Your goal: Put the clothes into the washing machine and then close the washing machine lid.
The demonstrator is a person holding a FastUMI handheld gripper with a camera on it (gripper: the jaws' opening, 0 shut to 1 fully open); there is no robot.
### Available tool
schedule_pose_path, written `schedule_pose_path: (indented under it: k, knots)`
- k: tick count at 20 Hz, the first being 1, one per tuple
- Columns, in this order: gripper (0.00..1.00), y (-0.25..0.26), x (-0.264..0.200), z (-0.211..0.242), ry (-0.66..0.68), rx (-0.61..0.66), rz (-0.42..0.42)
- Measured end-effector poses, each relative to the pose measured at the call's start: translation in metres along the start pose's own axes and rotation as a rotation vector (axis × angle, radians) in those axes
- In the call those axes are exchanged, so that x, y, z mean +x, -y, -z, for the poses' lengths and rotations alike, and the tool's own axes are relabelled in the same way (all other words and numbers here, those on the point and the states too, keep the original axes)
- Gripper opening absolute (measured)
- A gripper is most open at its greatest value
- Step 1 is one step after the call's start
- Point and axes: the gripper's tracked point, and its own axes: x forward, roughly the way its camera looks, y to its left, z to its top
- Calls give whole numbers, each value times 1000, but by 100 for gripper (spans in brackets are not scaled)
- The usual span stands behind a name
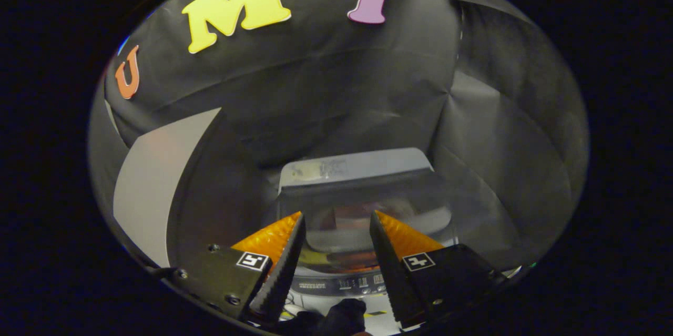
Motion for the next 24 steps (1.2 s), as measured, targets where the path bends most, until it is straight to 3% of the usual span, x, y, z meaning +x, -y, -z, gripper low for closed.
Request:
schedule_pose_path:
  k: [8, 16, 24]
  knots:
    - [78, 0, -55, 53, 39, 19, 68]
    - [78, -3, -159, 74, 215, -84, -48]
    - [78, 69, -322, 135, 459, -219, -173]
